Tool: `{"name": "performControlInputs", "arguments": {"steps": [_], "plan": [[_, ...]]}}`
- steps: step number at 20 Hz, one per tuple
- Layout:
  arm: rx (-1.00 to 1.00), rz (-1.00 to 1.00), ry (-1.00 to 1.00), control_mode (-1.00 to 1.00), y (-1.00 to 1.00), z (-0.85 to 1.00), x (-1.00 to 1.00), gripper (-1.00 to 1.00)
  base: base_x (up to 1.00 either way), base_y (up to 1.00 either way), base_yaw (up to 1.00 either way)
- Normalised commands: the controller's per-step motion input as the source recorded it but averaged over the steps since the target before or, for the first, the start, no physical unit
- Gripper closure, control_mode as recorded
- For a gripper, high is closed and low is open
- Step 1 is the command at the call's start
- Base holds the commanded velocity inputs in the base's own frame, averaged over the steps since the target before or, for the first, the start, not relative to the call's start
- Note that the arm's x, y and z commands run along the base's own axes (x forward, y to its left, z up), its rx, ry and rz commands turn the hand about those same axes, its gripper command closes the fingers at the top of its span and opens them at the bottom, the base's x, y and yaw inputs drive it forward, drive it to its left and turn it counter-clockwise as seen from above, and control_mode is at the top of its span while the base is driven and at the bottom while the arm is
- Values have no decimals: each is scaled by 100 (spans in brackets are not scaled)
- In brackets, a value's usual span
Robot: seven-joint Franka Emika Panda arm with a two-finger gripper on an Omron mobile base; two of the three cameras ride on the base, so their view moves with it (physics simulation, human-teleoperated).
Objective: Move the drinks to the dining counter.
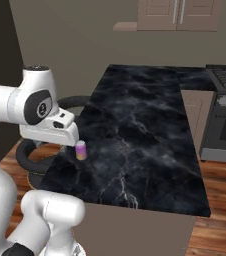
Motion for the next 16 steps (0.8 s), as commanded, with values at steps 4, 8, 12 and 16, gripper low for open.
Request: {"name": "performControlInputs", "arguments": {"steps": [4, 8, 12, 16], "plan": [[-1, 12, -4, -100, 3, 0, 0, -100, 0, 0, 0], [-1, 13, 0, -100, 14, 2, 0, -100, 0, 0, 0], [0, 10, 0, -100, 12, 1, 0, -100, 0, 0, 0], [0, 4, 0, -100, 5, 0, 0, -100, 0, 0, 0]]}}
